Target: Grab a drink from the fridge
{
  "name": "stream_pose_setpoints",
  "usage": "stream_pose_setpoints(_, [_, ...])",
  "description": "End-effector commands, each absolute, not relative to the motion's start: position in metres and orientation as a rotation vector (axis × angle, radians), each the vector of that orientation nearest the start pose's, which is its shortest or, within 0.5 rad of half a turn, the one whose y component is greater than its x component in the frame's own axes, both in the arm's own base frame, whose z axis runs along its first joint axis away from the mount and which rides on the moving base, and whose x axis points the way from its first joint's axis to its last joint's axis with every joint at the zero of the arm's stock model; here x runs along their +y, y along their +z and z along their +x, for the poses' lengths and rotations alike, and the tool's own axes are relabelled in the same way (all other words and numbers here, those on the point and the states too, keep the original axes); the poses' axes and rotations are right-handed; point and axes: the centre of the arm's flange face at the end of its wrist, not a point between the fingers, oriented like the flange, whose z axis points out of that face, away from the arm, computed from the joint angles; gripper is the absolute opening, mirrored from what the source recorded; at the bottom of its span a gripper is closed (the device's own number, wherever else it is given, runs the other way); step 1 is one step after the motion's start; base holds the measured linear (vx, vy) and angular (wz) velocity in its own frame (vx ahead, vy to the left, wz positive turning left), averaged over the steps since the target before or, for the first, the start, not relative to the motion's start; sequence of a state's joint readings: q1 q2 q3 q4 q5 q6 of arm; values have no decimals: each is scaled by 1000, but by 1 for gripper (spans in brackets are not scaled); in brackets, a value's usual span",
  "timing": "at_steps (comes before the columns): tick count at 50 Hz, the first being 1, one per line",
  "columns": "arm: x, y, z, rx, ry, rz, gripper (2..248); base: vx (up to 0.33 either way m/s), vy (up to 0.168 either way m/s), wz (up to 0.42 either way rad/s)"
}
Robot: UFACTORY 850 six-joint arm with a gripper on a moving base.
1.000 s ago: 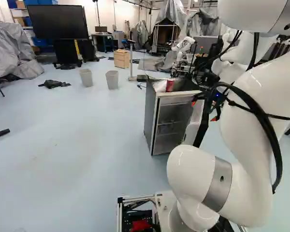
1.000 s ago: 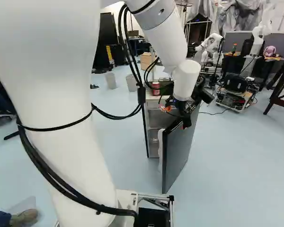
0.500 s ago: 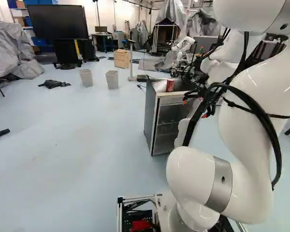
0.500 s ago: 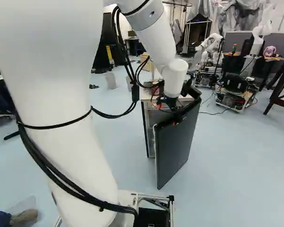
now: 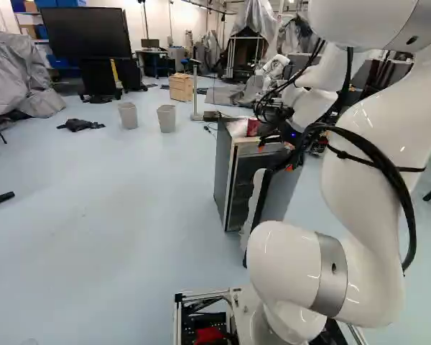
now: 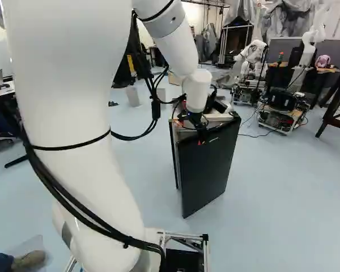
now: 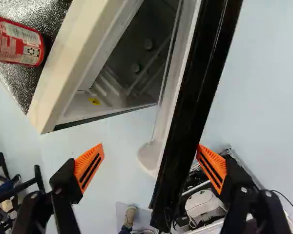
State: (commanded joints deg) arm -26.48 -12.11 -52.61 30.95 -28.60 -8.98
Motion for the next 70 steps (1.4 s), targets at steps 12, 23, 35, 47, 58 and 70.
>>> stream_pose_setpoints(12, [-187, 435, 459, 1023, -409, -2693, 247, 0, 0, 0])
stream_pose_setpoints(23, [-181, 435, 459, 1008, -405, -2697, 247, 0, 0, 0])
stream_pose_setpoints(35, [-179, 435, 459, 1001, -403, -2699, 247, 0, 0, 0])
stream_pose_setpoints(47, [-179, 435, 459, 1001, -403, -2699, 247, 0, 0, 0])
stream_pose_setpoints(58, [-179, 435, 459, 1003, -409, -2700, 247, 0, 0, 0])
stream_pose_setpoints(70, [-182, 435, 459, 1016, -465, -2712, 247, 0, 0, 0])
